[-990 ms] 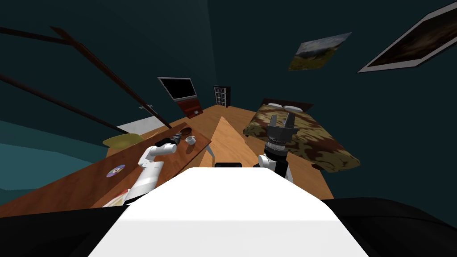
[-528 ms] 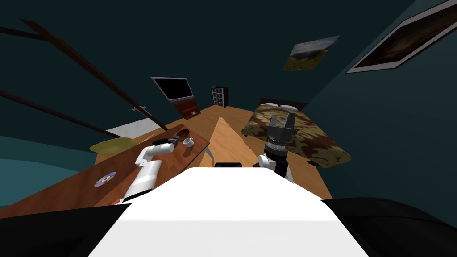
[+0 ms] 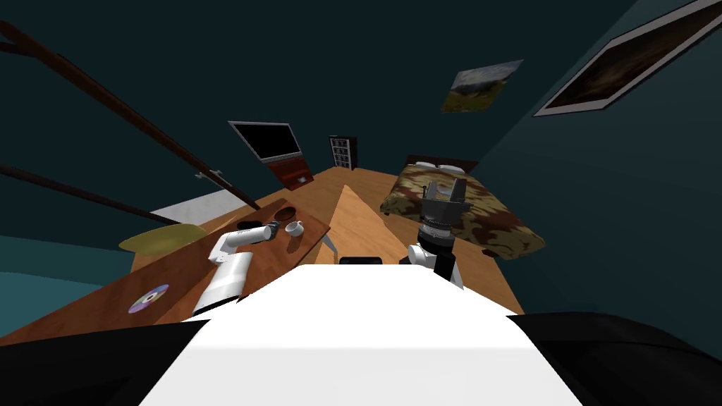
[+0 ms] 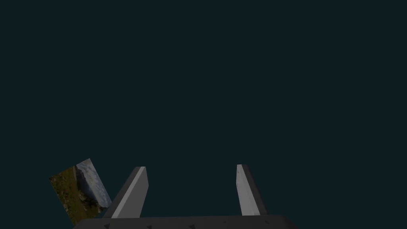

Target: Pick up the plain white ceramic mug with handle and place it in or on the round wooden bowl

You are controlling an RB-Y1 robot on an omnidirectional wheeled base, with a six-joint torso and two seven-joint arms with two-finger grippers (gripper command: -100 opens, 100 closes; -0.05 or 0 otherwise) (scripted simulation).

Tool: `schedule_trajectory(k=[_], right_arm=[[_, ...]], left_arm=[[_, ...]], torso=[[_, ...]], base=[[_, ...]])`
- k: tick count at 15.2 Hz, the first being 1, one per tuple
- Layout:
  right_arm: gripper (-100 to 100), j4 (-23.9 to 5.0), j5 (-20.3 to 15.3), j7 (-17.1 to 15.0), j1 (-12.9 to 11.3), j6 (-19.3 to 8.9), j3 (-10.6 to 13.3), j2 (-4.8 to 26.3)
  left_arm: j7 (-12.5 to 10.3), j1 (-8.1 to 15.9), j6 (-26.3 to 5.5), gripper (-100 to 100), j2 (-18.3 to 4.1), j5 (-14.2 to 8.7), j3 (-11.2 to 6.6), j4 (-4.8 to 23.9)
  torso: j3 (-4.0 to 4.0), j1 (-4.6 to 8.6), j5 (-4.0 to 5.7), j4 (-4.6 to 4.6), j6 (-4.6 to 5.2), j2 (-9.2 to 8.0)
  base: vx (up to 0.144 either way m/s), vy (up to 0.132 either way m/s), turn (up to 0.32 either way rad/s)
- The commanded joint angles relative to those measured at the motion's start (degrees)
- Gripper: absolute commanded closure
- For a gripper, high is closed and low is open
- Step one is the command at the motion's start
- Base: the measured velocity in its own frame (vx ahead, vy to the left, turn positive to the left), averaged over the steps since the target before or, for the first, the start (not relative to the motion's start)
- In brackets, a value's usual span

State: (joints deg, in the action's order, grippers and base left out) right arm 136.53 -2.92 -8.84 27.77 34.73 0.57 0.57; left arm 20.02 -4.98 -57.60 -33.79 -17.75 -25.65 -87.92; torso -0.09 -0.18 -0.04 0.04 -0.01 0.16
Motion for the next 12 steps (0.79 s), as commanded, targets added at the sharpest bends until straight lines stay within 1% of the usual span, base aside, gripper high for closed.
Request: schedule_trajectory(k=[1,3,4,6,7,9,10,11,12], right_arm=[[0,0.0,0.0,0.0,0.0,0.0,0.0,0.0],[0,0.0,0.0,0.0,0.0,0.0,0.0,0.0],[0,0.0,0.0,0.0,0.0,0.0,0.0,0.0],[0,0.0,0.0,0.0,0.0,0.0,0.0,0.0],[0,0.0,0.0,0.0,0.0,0.0,0.0,0.0],[0,0.0,0.0,0.0,0.0,0.0,0.0,0.0],[0,0.0,0.0,0.0,0.0,0.0,0.0,0.0],[0,0.0,0.0,0.0,0.0,0.0,0.0,0.0],[0,0.0,0.0,0.0,0.0,0.0,0.0,0.0]], left_arm=[[1.4,0.8,-2.9,-100,-0.1,-0.6,-1.31,2.6],[1.4,0.8,-4.3,-100,-0.1,-0.6,-1.31,2.6],[2.6,1.6,-5.8,-100,-0.3,-1.2,-2.43,4.9],[2.6,1.6,-7.6,-100,-0.3,-1.2,-2.43,4.9],[3.8,2.3,-9.2,-100,-0.4,-1.8,-3.50,7.0],[3.8,2.3,-10.7,-100,-0.4,-1.8,-3.50,7.0],[4.8,3.0,-12.1,-100,-0.4,-2.3,-4.50,9.1],[4.8,3.0,-13.4,-100,-0.4,-2.3,-4.50,9.1],[4.8,3.0,-13.6,-100,-0.4,-2.3,-4.50,9.1]], torso=[[0.00,0.00,0.00,0.00,0.00,0.00],[-0.03,-0.05,-0.01,0.01,0.02,0.07],[-0.03,-0.03,-0.01,0.01,0.00,0.05],[-0.04,-0.04,-0.01,0.01,0.02,0.08],[-0.03,-0.02,-0.01,0.01,-0.01,0.04],[-0.04,-0.06,-0.02,0.01,0.01,0.06],[-0.02,-0.03,-0.01,0.01,0.00,0.04],[-0.02,-0.04,0.00,0.01,0.02,0.05],[-0.03,-0.06,-0.01,0.01,0.01,0.05]], base=[[0.048,0.035,-0.116],[0.050,0.038,-0.082],[0.054,0.036,-0.087],[0.044,0.036,-0.076],[0.051,0.041,-0.084],[0.042,0.041,-0.066],[0.043,0.042,-0.094],[0.047,0.047,-0.095],[0.037,0.036,-0.031]])
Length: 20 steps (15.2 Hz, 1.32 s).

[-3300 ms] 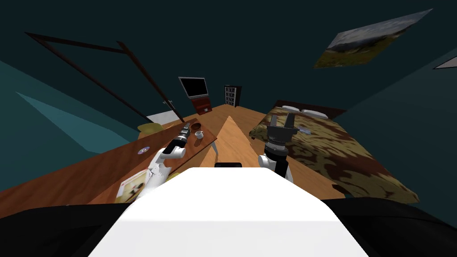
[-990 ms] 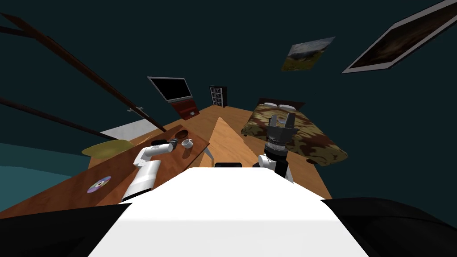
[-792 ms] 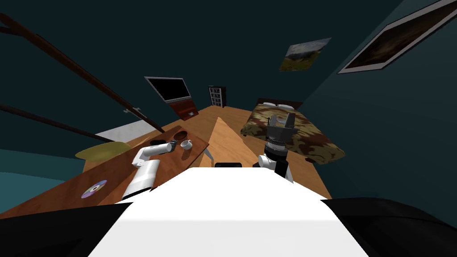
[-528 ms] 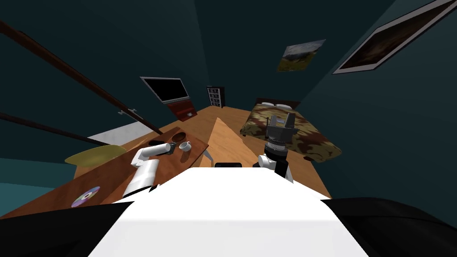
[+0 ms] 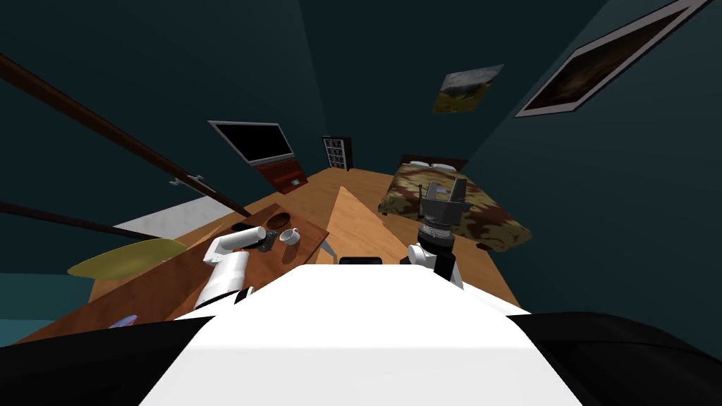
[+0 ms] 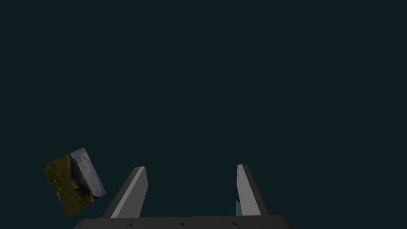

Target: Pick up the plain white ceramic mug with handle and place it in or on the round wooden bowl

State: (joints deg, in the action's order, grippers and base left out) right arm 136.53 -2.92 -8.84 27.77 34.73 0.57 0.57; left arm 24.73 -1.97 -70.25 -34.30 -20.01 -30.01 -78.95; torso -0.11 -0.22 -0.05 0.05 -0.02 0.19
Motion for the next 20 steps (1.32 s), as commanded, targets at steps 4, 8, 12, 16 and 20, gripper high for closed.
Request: schedule_trajectory(k=[4,8,12,16,20], right_arm=[[0,0.0,0.0,0.0,0.0,0.0,0.0,0.0],[0,0.0,0.0,0.0,0.0,0.0,0.0,0.0],[0,0.0,0.0,0.0,0.0,0.0,0.0,0.0],[0,0.0,0.0,0.0,0.0,0.0,0.0,0.0],[0,0.0,0.0,0.0,0.0,0.0,0.0,0.0]], left_arm=[[2.1,1.2,-6.1,-100,0.2,-0.9,-1.96,3.9],[3.8,2.2,-9.9,-100,0.5,-1.7,-3.47,7.1],[5.1,3.0,-13.8,-100,0.9,-2.3,-4.63,9.6],[5.7,3.2,-15.5,-100,1.3,-2.6,-5.29,10.8],[5.1,3.6,-12.1,-100,2.6,-2.0,-3.98,13.1]], torso=[[-0.06,-0.04,-0.01,0.02,0.03,0.11],[-0.02,-0.03,0.00,0.01,0.01,0.04],[-0.03,-0.04,-0.01,0.01,0.00,0.06],[-0.09,-0.11,-0.02,0.03,0.01,0.15],[0.10,0.09,0.01,-0.03,0.00,-0.18]], base=[[0.064,0.051,-0.086],[0.048,0.049,-0.053],[0.055,0.054,-0.056],[0.068,0.062,-0.059],[-0.016,0.022,-0.008]])
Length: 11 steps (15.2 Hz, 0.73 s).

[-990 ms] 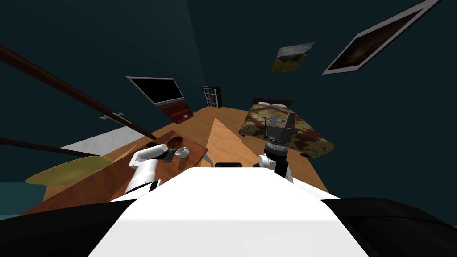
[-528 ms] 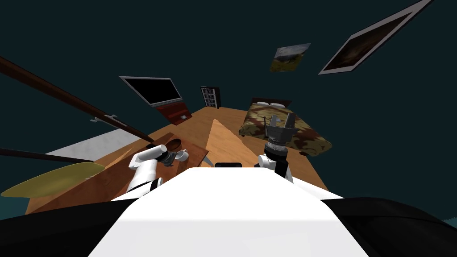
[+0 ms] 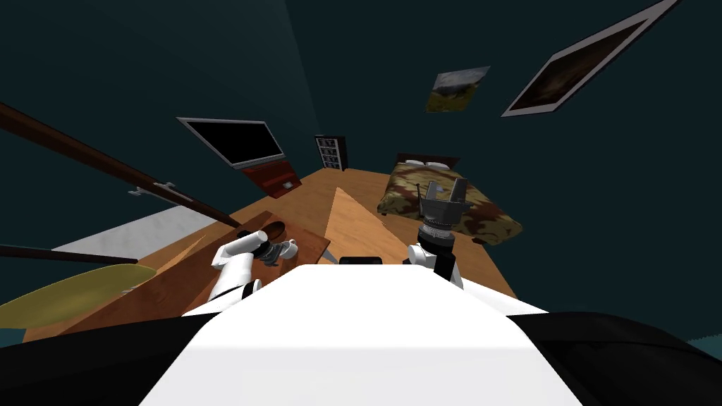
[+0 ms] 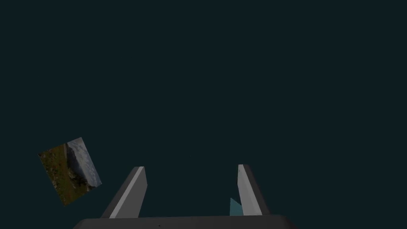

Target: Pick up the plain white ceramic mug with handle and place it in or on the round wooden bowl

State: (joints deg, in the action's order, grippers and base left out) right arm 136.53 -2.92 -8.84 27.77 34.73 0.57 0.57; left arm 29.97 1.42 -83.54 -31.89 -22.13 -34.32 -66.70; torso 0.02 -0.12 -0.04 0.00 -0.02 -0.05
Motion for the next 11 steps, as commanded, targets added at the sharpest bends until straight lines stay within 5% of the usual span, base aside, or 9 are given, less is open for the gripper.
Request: schedule_trajectory(k=[1,2,3,11], right_arm=[[0,0.0,0.0,0.0,0.0,0.0,0.0,0.0],[0,0.0,0.0,0.0,0.0,0.0,0.0,0.0],[0,0.0,0.0,0.0,0.0,0.0,0.0,0.0],[0,0.0,0.0,0.0,0.0,0.0,0.0,0.0]], left_arm=[[-0.2,0.2,1.6,-100,0.3,0.2,0.48,1.1],[-0.2,0.1,0.7,-100,0.2,0.1,0.26,0.5],[-0.2,0.1,1.0,100,0.2,0.1,0.32,0.6],[0.3,0.1,-0.9,100,-0.6,-0.2,-0.43,-0.3]], torso=[[0.00,0.00,0.00,0.00,0.00,0.00],[0.02,0.01,0.01,-0.01,0.00,-0.02],[0.01,0.03,0.02,-0.01,0.00,-0.01],[-0.04,0.18,0.07,-0.05,0.00,0.16]], base=[[-0.031,0.021,-0.006],[-0.016,0.011,-0.004],[-0.006,0.005,-0.001],[0.011,-0.011,0.005]])
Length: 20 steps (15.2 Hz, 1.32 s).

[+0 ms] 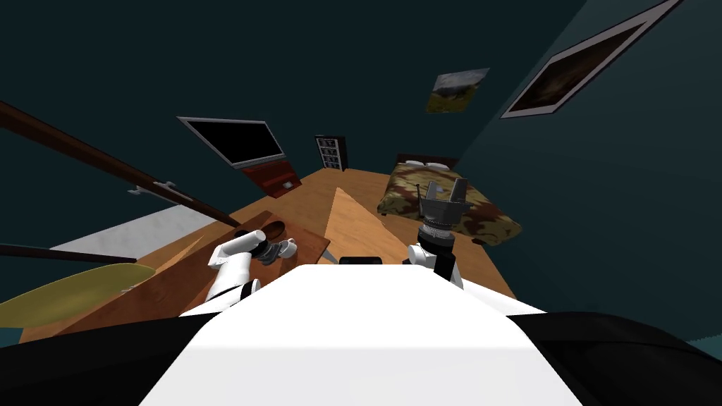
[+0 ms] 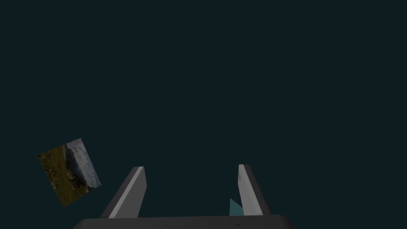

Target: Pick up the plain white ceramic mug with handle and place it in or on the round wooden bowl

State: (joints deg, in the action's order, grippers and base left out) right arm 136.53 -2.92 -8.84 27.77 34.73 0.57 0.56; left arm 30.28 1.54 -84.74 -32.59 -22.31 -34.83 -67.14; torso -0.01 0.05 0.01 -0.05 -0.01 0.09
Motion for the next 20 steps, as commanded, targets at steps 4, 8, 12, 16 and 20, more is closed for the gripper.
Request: schedule_trajectory(k=[4,8,12,16,20], right_arm=[[0,0.0,0.0,0.0,0.0,0.0,0.0,0.0],[0,0.0,0.0,0.0,0.0,0.0,0.0,0.0],[0,0.0,0.0,0.0,0.0,0.0,0.0,0.0],[0,0.0,0.0,0.0,0.0,0.0,0.0,0.0],[0,0.0,0.0,0.0,0.0,0.0,0.0,0.0]], left_arm=[[4.3,1.6,1.3,100,-2.4,1.1,1.18,1.0],[7.1,2.7,2.1,100,-3.9,1.8,1.93,1.6],[10.4,4.0,3.0,100,-5.8,2.6,2.77,2.2],[15.7,6.0,4.4,100,-8.9,3.7,4.17,3.3],[19.9,7.5,5.3,100,-11.1,4.2,5.15,4.3]], torso=[[-0.21,0.34,0.12,0.04,0.06,0.42],[-0.40,0.63,0.25,0.07,0.15,0.79],[-0.38,0.67,0.30,0.06,0.19,0.76],[-0.45,0.80,0.37,0.09,0.22,0.89],[-0.55,0.60,0.38,0.13,0.26,1.05]], base=[[0.131,-0.099,0.119],[0.195,-0.133,0.108],[0.177,-0.126,0.093],[0.229,-0.150,0.158],[0.240,-0.097,0.122]])
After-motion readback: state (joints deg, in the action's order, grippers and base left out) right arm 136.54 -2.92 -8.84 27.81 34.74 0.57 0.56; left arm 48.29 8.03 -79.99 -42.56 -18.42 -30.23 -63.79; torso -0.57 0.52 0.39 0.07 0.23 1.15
